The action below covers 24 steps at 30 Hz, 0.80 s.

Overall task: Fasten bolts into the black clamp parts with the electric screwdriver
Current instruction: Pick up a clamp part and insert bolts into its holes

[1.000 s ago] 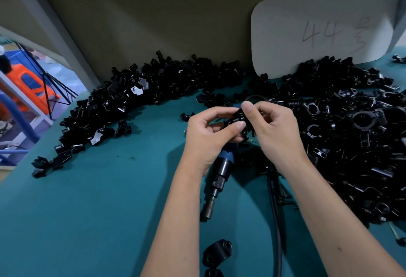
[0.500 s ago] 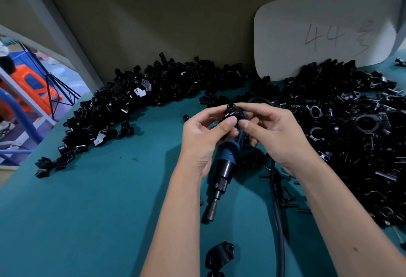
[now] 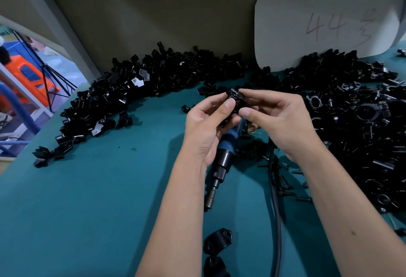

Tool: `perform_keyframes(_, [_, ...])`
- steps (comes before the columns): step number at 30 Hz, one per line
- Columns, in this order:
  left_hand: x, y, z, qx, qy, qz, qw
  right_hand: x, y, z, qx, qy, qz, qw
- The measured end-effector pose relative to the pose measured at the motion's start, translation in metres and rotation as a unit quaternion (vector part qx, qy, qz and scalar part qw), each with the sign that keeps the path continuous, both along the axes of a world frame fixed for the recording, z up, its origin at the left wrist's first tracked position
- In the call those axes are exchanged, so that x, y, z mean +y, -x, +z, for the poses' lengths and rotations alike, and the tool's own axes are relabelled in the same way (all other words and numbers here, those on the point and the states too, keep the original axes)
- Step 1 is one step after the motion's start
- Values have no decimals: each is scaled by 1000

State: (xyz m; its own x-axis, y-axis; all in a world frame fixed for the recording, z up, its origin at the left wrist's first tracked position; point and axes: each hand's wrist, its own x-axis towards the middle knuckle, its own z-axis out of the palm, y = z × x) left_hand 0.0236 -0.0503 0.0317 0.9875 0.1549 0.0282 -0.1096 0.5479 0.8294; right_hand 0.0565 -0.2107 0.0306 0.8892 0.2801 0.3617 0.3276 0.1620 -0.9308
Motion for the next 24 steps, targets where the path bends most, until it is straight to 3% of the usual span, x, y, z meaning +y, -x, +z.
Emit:
perform_keyframes(6, [-2, -1, 0, -3, -20, -9, 1000, -4, -3, 0, 12, -26, 7, 1000])
perform_keyframes(13, [-1, 0, 2, -1, -44, 5, 999, -11, -5, 0, 10, 47, -1, 999])
perform_keyframes(15, [1, -1, 1, 14, -38, 33, 999, -16, -8, 0, -7, 144, -45, 989])
perform_keyframes(16, [3, -2, 0, 22, -30, 47, 998, -20, -10, -1, -40, 249, -69, 965])
perform_keyframes(18, [10, -4, -1, 33, -13, 72, 997, -25, -13, -1, -89, 456, -74, 882])
perform_keyframes(19, [14, -4, -1, 35, -7, 81, 996, -25, -12, -2, -88, 512, -61, 852])
perform_keyframes(21, [20, -4, -2, 37, -1, 91, 995, -22, -9, -2, -69, 552, -38, 830])
perform_keyframes(24, [23, -4, -3, 37, 4, 95, 995, -20, -8, -2, -57, 544, -32, 836])
